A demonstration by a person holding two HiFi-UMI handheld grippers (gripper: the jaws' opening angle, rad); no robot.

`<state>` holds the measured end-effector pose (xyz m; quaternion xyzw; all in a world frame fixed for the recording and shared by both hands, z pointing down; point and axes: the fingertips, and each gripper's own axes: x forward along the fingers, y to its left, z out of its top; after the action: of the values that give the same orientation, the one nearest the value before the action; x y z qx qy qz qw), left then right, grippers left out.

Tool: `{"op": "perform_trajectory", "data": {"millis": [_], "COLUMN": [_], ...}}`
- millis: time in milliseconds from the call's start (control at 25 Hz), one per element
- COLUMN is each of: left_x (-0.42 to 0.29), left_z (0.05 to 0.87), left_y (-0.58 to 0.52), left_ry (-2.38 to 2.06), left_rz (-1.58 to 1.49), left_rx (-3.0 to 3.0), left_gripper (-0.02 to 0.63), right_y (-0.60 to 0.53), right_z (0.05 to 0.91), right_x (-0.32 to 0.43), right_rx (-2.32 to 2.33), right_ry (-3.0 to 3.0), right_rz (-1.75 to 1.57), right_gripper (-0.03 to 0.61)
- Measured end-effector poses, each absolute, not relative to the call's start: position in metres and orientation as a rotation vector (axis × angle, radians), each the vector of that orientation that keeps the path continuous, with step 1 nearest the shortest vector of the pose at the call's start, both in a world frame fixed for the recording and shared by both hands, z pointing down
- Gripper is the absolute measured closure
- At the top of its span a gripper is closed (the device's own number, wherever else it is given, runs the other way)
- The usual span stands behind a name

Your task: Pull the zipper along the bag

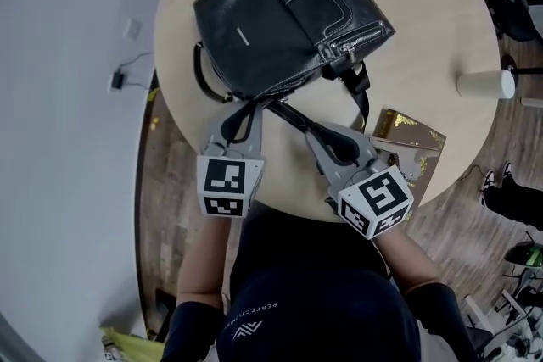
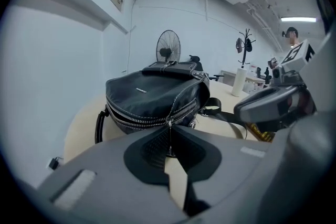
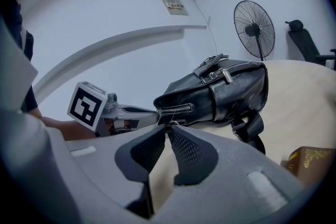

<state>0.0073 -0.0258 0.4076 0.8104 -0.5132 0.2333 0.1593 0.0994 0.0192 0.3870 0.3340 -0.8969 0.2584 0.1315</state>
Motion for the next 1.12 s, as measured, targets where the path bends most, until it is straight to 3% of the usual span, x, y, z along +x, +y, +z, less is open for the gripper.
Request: {"op": "perform_trajectory", "data": {"millis": [440, 1120], "left_x": [0.01, 0.013], "left_z": [0.403, 0.399], "left_y": [-0.022, -0.017], "left_ry": [-1.087, -0.879], "left_rz": [0.774, 0.822], "left_rx": [2.52, 2.65], "left_gripper": [0.587, 0.586], "right_y": [-0.002, -0.026], "right_z": [0.37, 0.352], "right_x": [0.079, 0.054], "right_rx": [1.237, 1.331], "right_ry": [-2.553, -2.571], "right_rz": [0.735, 0.784], "right_gripper": [0.528, 0.483]}}
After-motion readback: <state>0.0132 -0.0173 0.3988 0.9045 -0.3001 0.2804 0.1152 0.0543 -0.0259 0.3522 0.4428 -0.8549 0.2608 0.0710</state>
